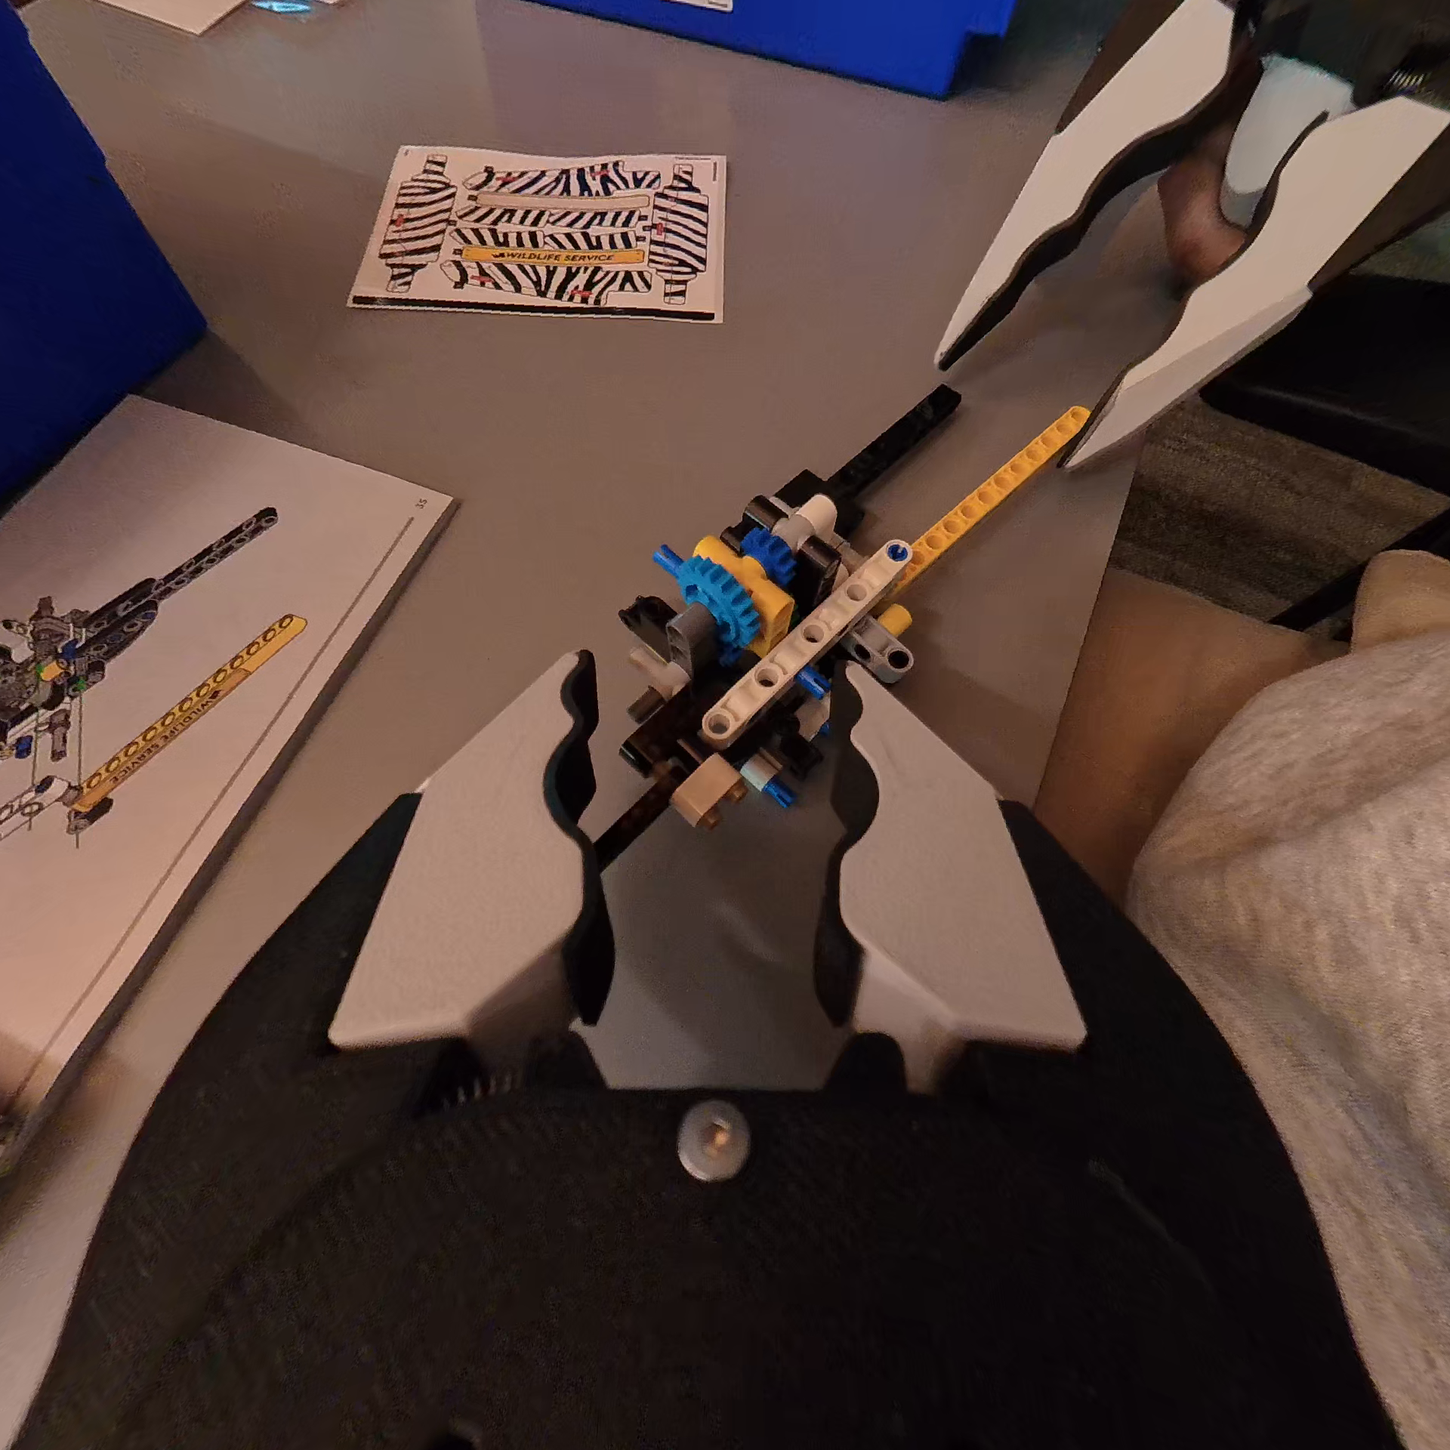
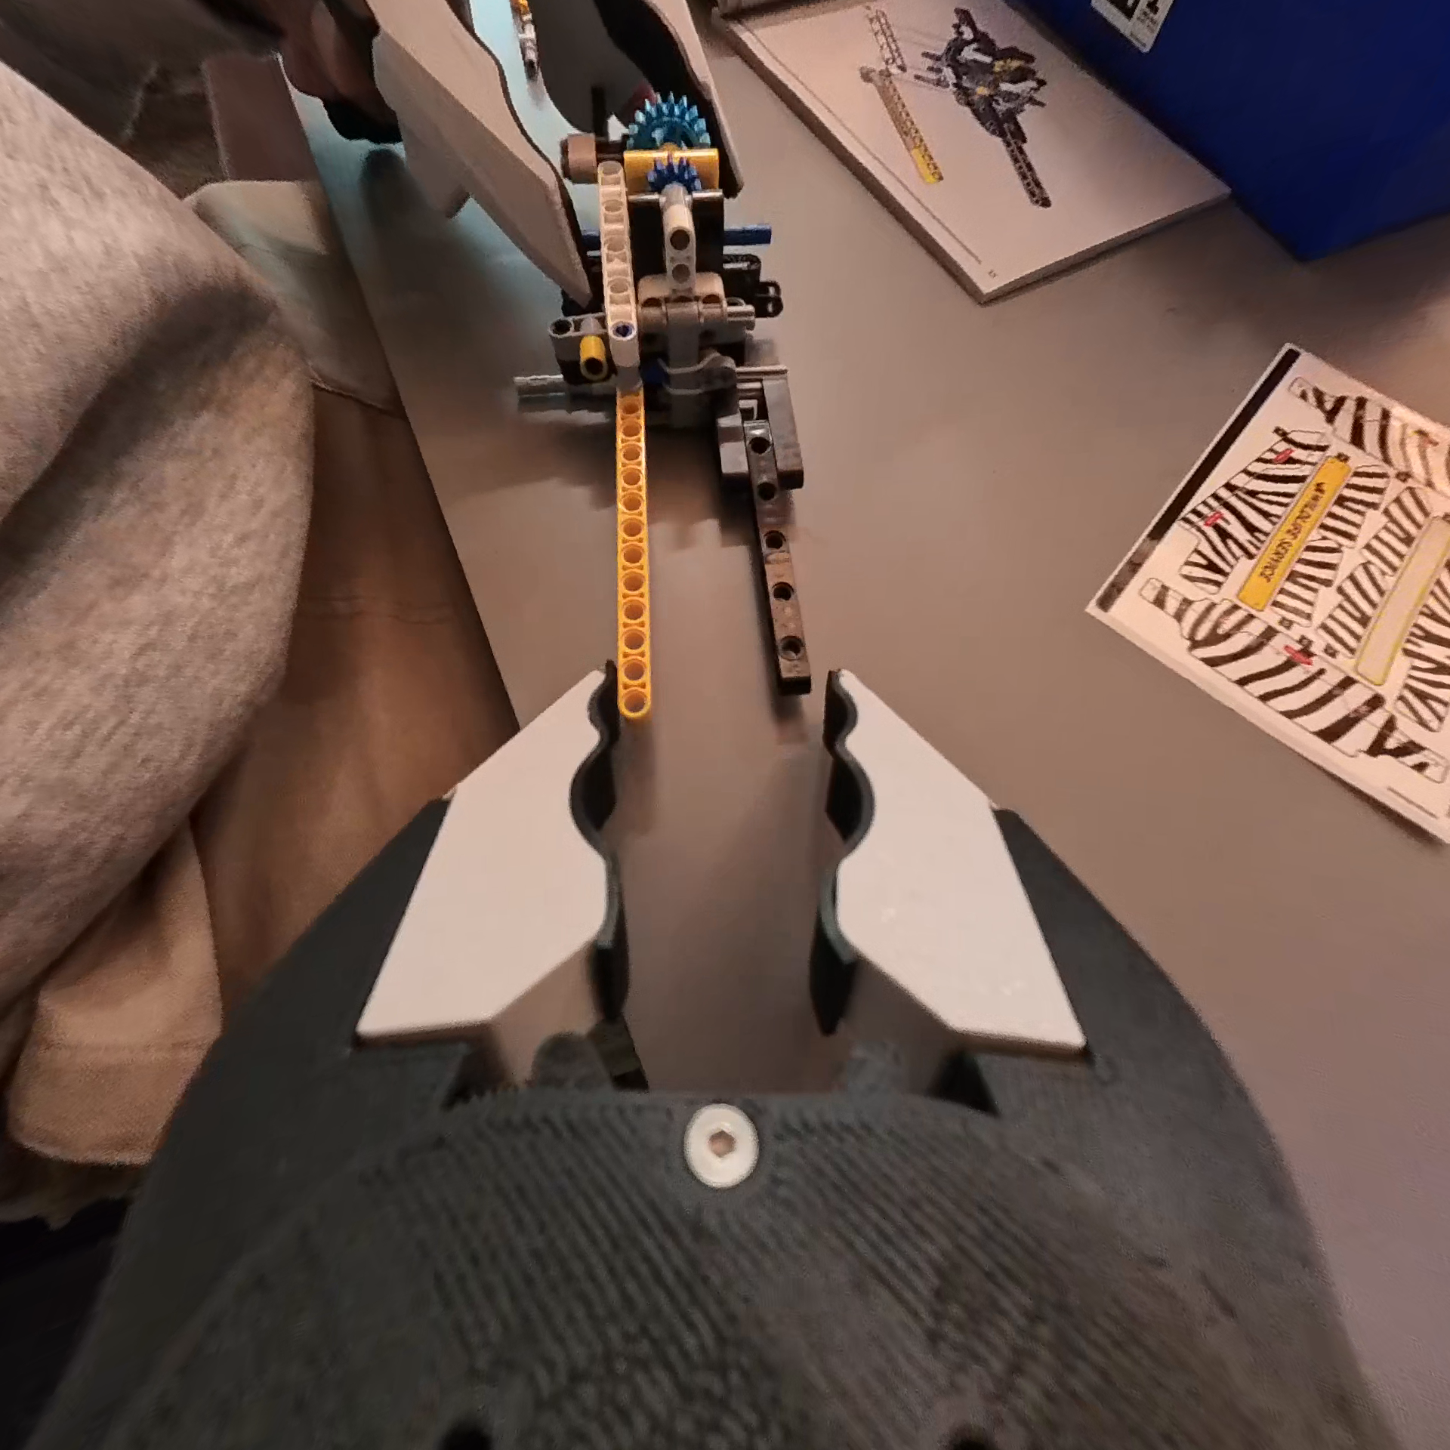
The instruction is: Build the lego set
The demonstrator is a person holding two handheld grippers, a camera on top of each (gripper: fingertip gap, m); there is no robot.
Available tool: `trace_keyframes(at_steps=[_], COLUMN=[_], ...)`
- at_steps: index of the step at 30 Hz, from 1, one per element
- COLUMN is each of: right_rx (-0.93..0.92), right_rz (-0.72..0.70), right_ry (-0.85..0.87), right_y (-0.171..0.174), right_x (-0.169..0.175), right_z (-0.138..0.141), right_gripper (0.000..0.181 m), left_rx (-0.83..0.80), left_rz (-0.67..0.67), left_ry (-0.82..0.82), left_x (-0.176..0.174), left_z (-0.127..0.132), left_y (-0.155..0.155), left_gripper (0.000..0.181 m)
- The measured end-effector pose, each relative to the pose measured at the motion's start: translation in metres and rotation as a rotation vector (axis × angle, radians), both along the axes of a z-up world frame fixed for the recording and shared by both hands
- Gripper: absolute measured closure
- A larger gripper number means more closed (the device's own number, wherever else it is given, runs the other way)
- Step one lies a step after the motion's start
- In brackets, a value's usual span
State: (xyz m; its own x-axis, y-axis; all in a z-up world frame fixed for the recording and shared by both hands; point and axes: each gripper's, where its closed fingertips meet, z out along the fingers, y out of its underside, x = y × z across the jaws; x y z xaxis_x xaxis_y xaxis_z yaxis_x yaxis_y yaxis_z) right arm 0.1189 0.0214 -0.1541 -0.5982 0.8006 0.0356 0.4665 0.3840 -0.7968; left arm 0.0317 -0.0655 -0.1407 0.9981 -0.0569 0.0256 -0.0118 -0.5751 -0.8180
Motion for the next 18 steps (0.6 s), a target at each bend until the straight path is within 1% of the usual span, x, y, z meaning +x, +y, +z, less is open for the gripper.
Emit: trace_keyframes(at_steps=[1,6,18], right_rx=[-0.011,-0.051,-0.062], right_rz=[-0.001,-0.001,-0.017], right_ry=[0.002,0.007,-0.059], right_y=[0.0003,0.0006,0.0037], right_x=[0.0003,0.0016,0.0037], right_z=[0.0013,0.0058,-0.002], right_gripper=[0.13,0.135,0.131], left_rx=[0.0,0.003,0.008], left_rz=[0.002,0.009,0.01], left_ry=[0.0,-0.002,-0.014], left_x=[-0.0003,-0.0013,-0.0019], left_z=[0.0,-0.0001,0.0004], left_y=[0.0,0.0005,0.0005], left_gripper=[0.122,0.122,0.122])
